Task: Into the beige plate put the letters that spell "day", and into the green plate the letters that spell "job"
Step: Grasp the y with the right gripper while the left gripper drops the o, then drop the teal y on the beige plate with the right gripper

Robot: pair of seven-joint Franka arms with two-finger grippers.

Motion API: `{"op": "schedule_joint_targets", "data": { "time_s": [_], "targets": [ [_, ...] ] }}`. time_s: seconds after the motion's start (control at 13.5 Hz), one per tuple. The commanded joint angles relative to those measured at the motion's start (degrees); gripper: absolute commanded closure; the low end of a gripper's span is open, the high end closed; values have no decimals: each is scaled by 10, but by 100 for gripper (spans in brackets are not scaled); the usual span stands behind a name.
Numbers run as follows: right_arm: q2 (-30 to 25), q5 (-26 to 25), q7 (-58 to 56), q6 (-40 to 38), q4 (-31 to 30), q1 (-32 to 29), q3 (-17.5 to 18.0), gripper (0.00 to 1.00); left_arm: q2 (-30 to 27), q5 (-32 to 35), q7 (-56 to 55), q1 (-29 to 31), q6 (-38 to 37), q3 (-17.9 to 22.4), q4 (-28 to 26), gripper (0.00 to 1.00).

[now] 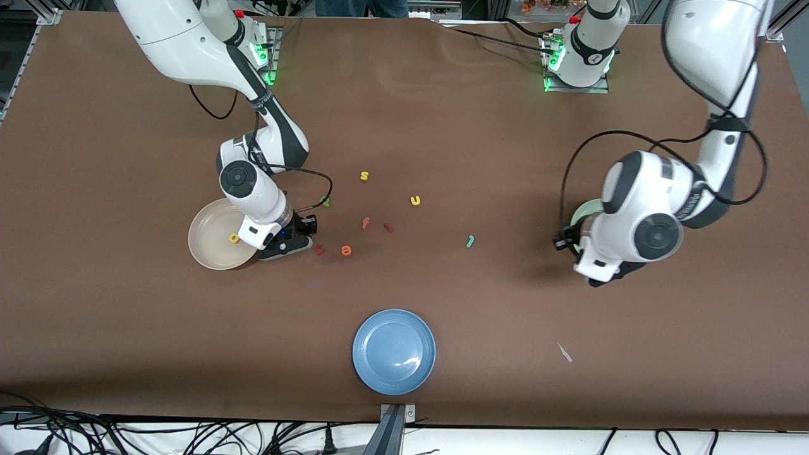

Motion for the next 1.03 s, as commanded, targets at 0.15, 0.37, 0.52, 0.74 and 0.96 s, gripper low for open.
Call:
{"op": "schedule_joint_targets", "data": {
  "time_s": [0.15,0.37,0.52,0.74,0.96],
  "targets": [
    [-9,-4,-25,-5,1,0,-1,68,6,29,150,69,2,-4,-53,83],
    [-74,-4,-89,-111,1,-40,-1,68,43,65,169,78,51,-3,-72,81],
    [-114,-3,-163,-180,1,-83,-1,68,45,77,169,89,95,-4,-99,75],
    [-141,-2,-262,-229,-9,-134,-3,66,40,77,169,92,95,-4,-99,0],
    [-141,-1,-270,-212,-32,-149,-4,40,8,63,148,80,84,-6,-91,0]
  ]
}}
